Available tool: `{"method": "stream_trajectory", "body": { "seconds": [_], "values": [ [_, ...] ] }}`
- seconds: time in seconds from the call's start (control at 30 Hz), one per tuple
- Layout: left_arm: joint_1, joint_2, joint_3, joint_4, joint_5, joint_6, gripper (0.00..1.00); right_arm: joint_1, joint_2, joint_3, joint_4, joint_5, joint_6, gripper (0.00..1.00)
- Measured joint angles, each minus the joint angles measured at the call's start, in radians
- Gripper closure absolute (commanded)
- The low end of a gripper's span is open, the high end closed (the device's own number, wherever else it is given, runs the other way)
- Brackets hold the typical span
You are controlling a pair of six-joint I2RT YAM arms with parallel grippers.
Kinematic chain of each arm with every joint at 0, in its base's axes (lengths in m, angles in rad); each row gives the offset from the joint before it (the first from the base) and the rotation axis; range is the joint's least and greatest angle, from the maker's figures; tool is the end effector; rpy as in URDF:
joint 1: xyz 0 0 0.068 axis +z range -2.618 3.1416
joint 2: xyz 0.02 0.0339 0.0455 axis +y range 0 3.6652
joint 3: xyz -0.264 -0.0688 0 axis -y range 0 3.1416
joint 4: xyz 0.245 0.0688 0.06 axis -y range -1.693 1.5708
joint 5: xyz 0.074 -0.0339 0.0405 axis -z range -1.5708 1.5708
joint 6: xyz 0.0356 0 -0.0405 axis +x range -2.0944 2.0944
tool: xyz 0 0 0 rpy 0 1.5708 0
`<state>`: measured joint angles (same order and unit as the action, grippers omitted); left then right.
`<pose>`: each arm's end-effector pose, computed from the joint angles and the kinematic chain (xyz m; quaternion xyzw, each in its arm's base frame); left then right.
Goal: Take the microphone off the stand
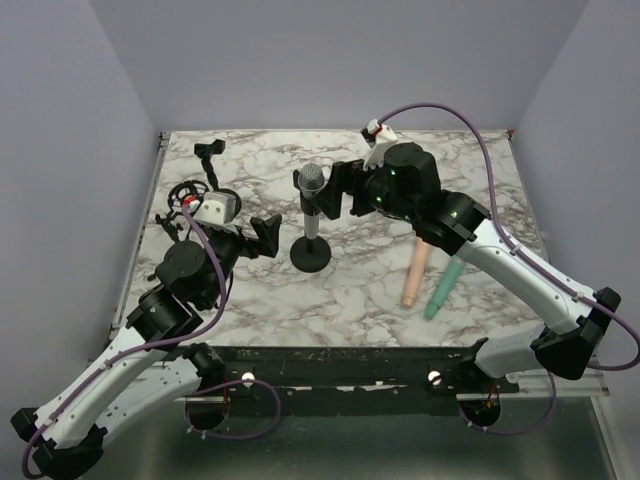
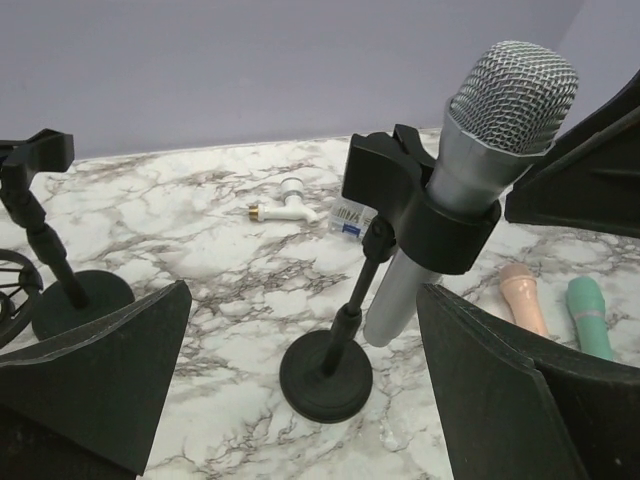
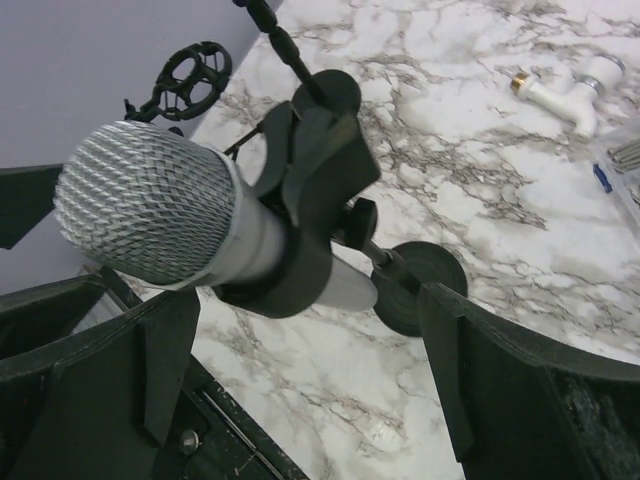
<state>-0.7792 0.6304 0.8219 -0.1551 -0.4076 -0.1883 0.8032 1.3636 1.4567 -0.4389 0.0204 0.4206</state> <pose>0.1113 -0.0901 0.3785 0.0585 0.6927 -0.2035 0.6894 0.2138 0.2205 0.4172 -0.1498 0.8044 0.3234 0.4754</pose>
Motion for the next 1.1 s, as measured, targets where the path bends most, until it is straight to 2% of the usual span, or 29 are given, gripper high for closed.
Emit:
{"method": "stream_trajectory", "body": {
  "seconds": [0.17,0.4,0.57,0.7,0.83,1.0,1.1],
  "values": [
    [0.019,-0.032,-0.031,-0.012,-0.004,0.0,0.01,0.07,0.06,0.087,0.005,0.039,-0.027,0.01],
    [0.03,-0.046,-0.061,-0.012,-0.004,0.0,0.01,0.126,0.133,0.187,0.004,0.13,-0.053,0.2],
    [0.038,-0.047,-0.071,-0.011,-0.004,-0.001,0.01,0.176,0.208,0.283,-0.026,0.283,-0.075,0.24],
    [0.043,-0.045,-0.072,-0.011,-0.004,-0.005,0.01,0.209,0.236,0.308,-0.045,0.37,-0.093,0.31],
    [0.047,-0.043,-0.072,-0.011,-0.004,-0.013,0.01,0.218,0.24,0.307,-0.062,0.405,-0.108,0.42],
    [0.059,-0.04,-0.072,-0.01,0.012,-0.063,0.01,0.218,0.221,0.274,-0.025,0.391,-0.132,0.7],
    [0.071,-0.027,-0.072,-0.007,0.038,-0.098,0.01,0.218,0.193,0.232,0.002,0.372,-0.159,0.83]
  ]
}}
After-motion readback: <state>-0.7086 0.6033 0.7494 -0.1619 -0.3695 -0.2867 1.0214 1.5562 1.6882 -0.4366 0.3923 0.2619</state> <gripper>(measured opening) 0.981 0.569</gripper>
